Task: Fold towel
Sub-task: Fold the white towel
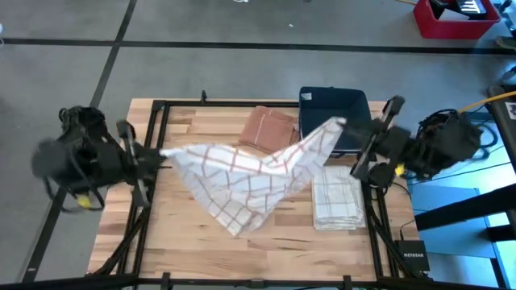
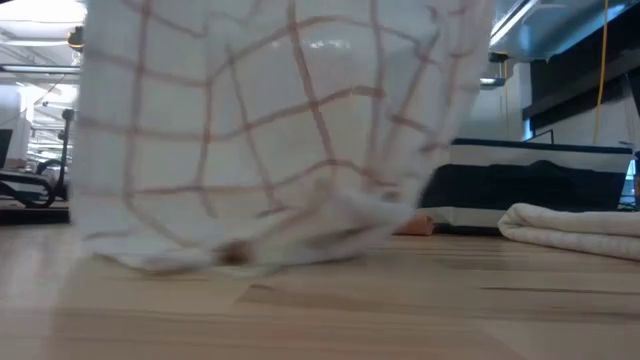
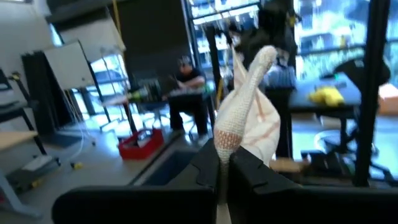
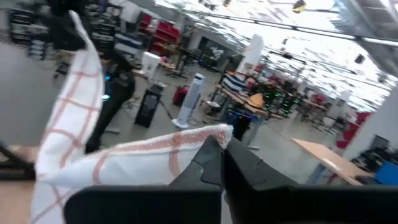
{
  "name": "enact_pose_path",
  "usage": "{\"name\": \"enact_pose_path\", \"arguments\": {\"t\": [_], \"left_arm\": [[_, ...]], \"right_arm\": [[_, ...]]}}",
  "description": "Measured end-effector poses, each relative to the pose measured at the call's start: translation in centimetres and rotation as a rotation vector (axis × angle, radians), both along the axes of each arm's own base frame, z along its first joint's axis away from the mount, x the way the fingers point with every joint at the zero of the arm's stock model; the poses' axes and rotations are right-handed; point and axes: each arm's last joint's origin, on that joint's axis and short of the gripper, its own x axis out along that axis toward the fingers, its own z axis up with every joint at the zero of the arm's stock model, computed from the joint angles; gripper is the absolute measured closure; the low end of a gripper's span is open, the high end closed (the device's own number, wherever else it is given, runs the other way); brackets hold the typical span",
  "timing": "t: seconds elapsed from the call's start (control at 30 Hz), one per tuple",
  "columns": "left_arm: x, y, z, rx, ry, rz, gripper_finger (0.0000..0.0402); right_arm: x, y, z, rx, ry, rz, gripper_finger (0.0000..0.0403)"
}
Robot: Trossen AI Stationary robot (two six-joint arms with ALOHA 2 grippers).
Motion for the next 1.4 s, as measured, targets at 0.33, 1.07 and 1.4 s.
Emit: {"name": "enact_pose_path", "arguments": {"t": [0.33, 1.07, 1.4], "left_arm": [[-2.3, 3.2, 4.3, 0.020, -0.115, 0.048, 0.0400], [-6.0, 9.1, 6.7, 0.003, -0.198, 0.160, 0.0400], [-8.0, 11.8, 7.2, 0.045, -0.273, 0.182, 0.0397]], "right_arm": [[0.1, -2.1, 1.7, -0.039, -0.018, -0.074, 0.0398], [1.0, -7.5, 4.7, -0.241, -0.175, -0.276, 0.0397], [1.6, -10.6, 5.0, -0.397, -0.182, -0.331, 0.0395]]}}
